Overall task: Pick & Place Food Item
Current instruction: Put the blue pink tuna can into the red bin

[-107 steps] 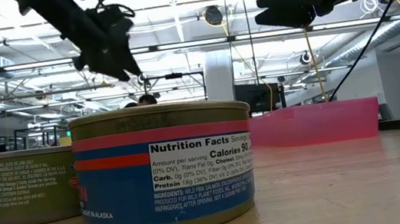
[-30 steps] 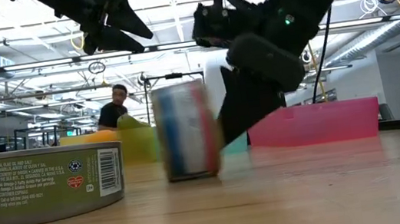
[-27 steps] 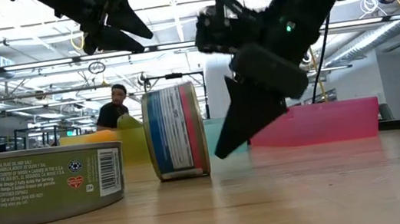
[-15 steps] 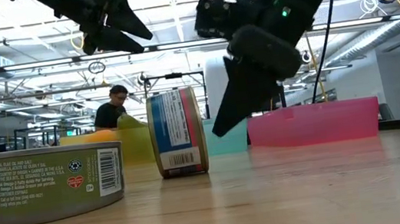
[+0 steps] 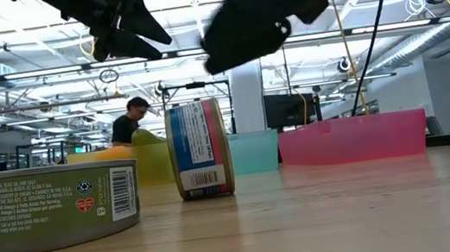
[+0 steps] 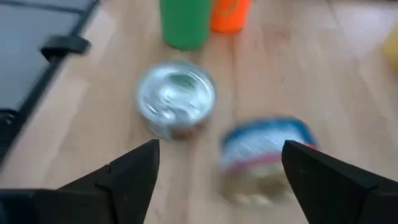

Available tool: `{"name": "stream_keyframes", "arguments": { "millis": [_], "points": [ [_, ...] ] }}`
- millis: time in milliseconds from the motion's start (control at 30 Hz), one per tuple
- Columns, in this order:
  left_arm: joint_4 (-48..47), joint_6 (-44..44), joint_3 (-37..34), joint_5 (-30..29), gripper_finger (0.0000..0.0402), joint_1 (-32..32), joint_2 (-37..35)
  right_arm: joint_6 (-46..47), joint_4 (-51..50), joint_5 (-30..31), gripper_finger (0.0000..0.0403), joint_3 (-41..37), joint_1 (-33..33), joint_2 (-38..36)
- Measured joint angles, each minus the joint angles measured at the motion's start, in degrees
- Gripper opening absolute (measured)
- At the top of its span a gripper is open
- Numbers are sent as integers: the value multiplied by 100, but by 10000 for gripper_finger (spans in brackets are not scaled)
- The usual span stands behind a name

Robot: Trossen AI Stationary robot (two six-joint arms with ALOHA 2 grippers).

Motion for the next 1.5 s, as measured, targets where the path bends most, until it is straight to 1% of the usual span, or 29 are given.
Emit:
{"name": "stream_keyframes", "arguments": {
  "millis": [100,233,433,467,533,700,767,1033,1233,1400,1500],
  "points": [
    [5,-3,0,0,228,-1,0,-122,437,146,320,-7,76,243],
    [6,-56,0,0,228,-1,0,-599,349,208,320,-7,35,290],
    [8,-84,0,-2,228,0,0,-1459,603,218,320,1,73,341],
    [8,-84,0,-2,228,-1,0,-1505,612,246,320,2,64,393],
    [8,-84,0,-2,228,-2,0,-1561,426,487,320,-4,56,434],
    [6,-82,0,-2,228,-1,0,-1502,151,1098,320,2,36,404],
    [4,-82,0,-2,228,0,0,-1511,73,1239,320,0,53,415],
    [1,-82,0,-2,228,0,0,-1500,-437,1299,320,0,54,413],
    [-1,-82,0,-2,228,-2,0,-1498,-839,1869,320,0,54,413],
    [-1,-81,0,-2,228,0,0,-1462,-981,2571,320,0,52,413],
    [-3,-81,0,0,228,-1,0,-1144,-1003,2576,320,0,43,313]
  ]
}}
